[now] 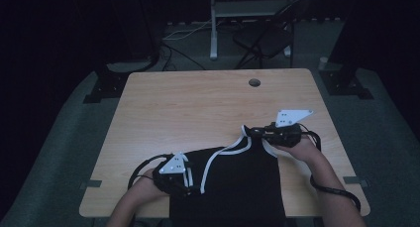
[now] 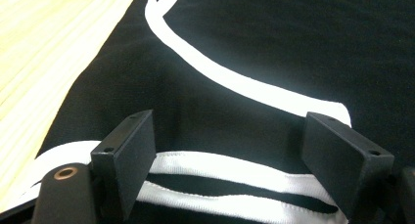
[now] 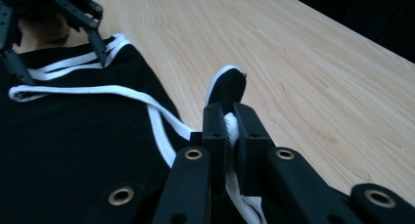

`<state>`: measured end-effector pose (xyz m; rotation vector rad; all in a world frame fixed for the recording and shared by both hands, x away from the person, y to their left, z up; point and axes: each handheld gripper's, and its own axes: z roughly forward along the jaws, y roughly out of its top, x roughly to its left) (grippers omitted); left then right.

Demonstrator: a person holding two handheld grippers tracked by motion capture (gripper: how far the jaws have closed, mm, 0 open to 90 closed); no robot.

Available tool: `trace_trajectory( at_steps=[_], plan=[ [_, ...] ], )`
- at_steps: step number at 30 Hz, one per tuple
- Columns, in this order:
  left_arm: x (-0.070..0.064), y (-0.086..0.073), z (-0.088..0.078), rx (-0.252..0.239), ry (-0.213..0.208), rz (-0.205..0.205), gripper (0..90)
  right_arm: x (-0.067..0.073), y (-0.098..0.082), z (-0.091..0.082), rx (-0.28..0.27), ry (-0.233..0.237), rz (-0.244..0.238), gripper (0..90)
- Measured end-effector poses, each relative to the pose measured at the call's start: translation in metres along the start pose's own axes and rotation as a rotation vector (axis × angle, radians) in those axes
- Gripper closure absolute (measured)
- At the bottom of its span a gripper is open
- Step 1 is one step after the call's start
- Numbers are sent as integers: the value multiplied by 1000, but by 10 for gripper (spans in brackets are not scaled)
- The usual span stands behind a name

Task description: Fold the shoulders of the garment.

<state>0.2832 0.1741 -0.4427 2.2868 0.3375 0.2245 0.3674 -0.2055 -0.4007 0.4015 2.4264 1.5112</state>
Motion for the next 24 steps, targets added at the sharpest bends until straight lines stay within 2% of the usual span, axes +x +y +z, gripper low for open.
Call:
trace_trajectory(
  at_steps=[6,8,17,24],
  plan=[
    [0,0,0,-5,1,-3,211,23,5,-9,-9,47,-84,854],
    [1,0,1,-5,-3,-9,211,29,6,-11,-4,58,-123,854],
    [0,0,1,-6,-7,-15,210,62,5,-22,39,82,-233,853],
    [1,0,1,-4,-7,-13,211,81,-7,-30,47,97,-273,853]
  ],
)
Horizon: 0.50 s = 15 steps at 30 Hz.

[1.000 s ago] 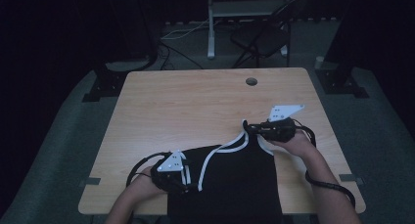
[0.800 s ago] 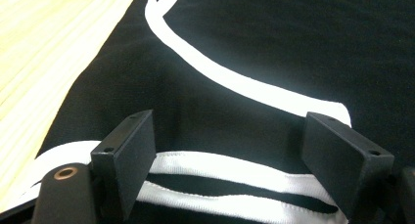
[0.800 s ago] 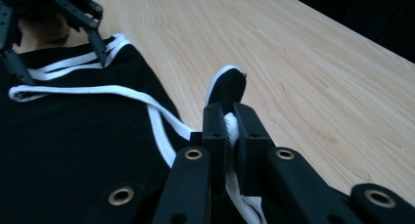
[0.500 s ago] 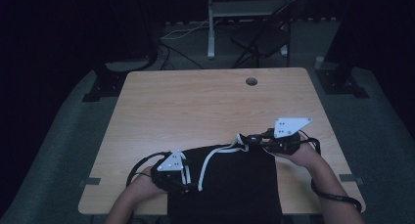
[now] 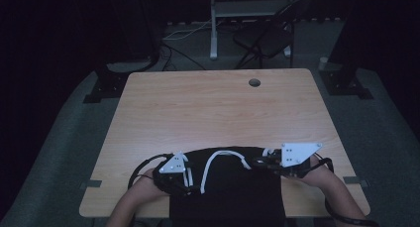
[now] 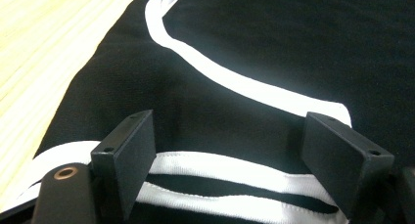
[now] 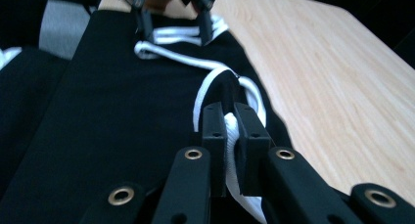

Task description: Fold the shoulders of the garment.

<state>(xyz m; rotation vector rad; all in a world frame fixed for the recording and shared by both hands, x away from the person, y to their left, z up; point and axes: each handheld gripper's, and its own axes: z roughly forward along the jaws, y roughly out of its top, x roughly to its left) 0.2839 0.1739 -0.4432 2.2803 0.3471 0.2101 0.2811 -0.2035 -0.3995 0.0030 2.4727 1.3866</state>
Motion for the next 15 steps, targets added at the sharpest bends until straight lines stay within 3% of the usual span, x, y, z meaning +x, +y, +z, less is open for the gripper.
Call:
trace_trajectory(
  at_steps=[7,15],
  plan=[
    [-4,-1,-3,-13,8,31,211,18,-9,5,60,-10,-15,851],
    [-9,-1,-12,-17,5,43,211,36,-14,10,89,33,-52,839]
  ],
)
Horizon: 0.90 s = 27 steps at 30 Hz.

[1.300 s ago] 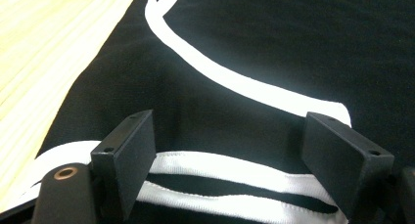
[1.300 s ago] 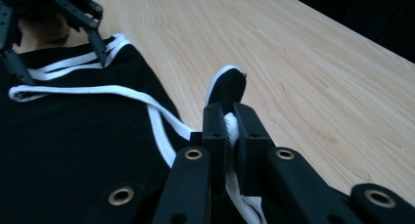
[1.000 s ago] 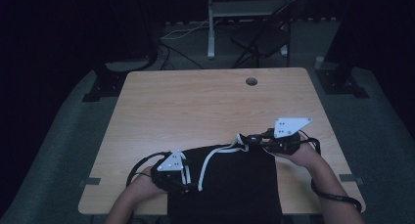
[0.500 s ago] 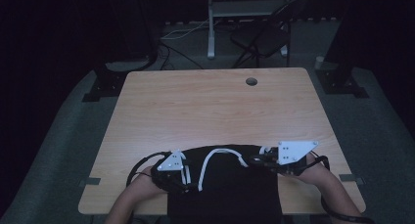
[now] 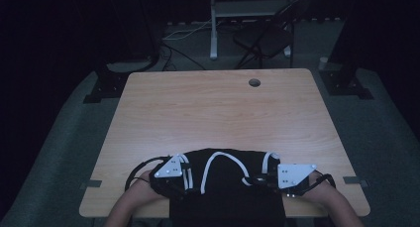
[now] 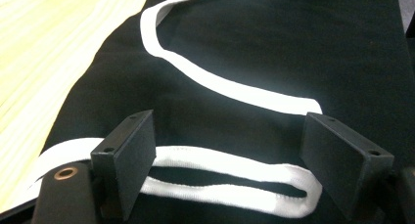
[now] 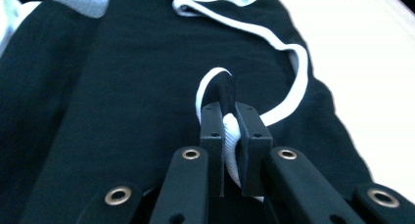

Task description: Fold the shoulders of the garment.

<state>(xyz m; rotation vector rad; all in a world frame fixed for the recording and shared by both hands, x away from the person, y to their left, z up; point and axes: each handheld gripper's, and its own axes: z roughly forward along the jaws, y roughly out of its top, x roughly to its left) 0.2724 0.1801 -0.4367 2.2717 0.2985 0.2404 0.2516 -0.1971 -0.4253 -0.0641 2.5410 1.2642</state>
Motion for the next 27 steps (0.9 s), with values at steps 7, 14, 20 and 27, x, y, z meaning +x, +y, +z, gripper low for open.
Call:
trace_trajectory(
  at_steps=[7,14,20,27],
  plan=[
    [-3,1,-1,17,-2,12,211,14,-9,-3,50,19,-12,748],
    [-20,4,1,37,15,72,211,30,-11,-11,78,-23,-10,378],
    [-33,6,2,17,13,112,211,39,0,-1,106,-42,-60,348],
    [-42,6,2,40,25,152,214,33,2,8,128,-53,-81,495]
  ],
)
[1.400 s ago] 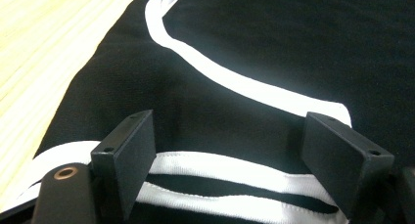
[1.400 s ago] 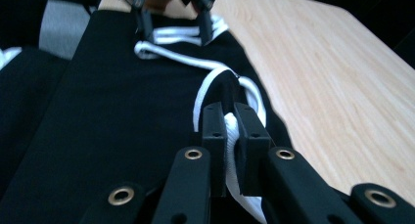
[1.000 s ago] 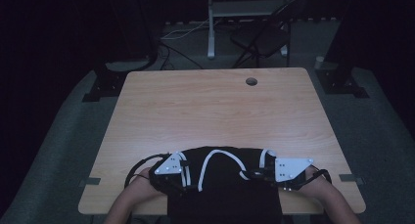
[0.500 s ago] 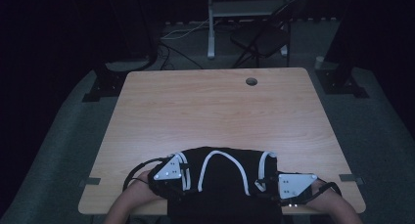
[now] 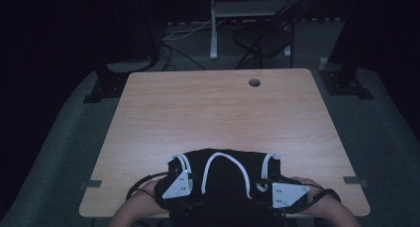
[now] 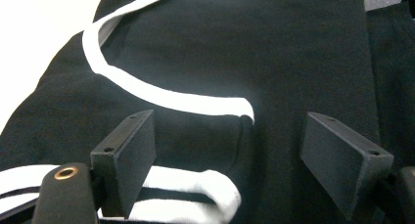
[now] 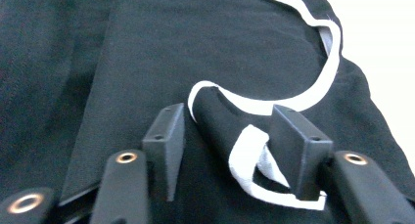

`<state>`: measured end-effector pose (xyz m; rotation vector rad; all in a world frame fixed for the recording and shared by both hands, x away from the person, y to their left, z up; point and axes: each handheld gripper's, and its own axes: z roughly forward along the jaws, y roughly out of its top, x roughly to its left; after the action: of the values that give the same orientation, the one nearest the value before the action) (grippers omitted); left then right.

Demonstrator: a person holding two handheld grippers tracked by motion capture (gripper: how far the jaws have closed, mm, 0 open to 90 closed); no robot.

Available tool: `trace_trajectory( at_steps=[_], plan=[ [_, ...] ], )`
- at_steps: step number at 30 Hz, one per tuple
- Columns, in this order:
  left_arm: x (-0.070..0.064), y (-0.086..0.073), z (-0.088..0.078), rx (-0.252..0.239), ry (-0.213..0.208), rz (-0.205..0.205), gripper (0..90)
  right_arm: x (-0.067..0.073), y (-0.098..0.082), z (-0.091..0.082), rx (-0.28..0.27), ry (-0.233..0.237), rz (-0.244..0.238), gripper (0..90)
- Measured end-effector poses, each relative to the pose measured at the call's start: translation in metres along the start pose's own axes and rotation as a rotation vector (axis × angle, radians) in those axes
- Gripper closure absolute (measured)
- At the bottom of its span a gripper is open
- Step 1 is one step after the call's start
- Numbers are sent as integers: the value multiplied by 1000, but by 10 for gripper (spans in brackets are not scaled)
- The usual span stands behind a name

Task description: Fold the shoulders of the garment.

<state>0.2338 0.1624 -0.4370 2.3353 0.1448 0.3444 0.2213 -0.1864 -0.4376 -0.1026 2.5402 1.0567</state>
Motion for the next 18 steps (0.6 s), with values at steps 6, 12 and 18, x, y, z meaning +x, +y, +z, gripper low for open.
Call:
trace_trajectory(
  at_steps=[6,12,18],
  plan=[
    [-1,-2,-5,7,-12,-11,421,5,0,-1,25,6,-28,724],
    [-4,0,-5,17,3,25,567,6,-1,-3,30,-7,-14,800],
    [-6,-3,-4,2,54,60,751,6,-2,-4,31,-14,23,841]
  ],
)
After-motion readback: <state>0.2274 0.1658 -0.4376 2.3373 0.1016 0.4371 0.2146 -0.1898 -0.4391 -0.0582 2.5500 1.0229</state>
